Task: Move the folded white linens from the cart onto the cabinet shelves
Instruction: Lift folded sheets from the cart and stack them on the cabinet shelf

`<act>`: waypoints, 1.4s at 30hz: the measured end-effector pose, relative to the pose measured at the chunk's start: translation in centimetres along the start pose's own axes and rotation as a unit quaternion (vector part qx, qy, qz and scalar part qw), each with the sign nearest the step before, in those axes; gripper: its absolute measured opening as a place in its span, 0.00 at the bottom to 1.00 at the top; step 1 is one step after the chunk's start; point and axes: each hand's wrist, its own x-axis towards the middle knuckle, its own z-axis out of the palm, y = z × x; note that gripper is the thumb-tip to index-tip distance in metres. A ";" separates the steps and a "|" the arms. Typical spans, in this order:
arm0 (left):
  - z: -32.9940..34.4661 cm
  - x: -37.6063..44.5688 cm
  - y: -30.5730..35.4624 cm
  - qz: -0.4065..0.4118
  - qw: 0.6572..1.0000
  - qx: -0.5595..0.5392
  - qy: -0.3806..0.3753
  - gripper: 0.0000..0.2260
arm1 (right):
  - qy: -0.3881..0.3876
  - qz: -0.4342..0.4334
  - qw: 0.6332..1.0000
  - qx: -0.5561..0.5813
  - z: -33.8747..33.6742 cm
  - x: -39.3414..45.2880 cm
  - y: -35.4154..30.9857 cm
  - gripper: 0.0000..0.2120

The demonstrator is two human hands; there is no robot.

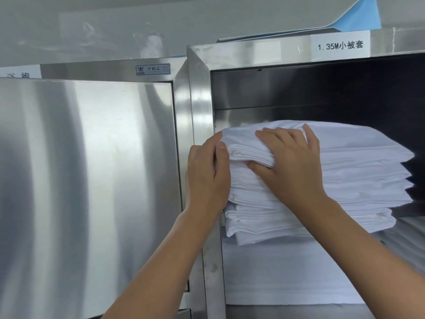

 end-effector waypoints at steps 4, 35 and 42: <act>-0.9 -0.1 0.7 -0.006 0.999 0.019 -0.034 0.23 | -0.003 -0.026 0.999 -0.034 -1.0 1.3 -0.2 0.20; 1.5 5.1 5.7 -0.365 0.792 -0.479 -0.098 0.27 | -0.033 -0.020 0.999 -0.007 -2.9 3.4 1.0 0.07; 0.9 4.8 5.8 -0.371 0.775 -0.498 -0.113 0.23 | 0.030 -0.026 0.999 0.027 -4.8 2.3 1.1 0.08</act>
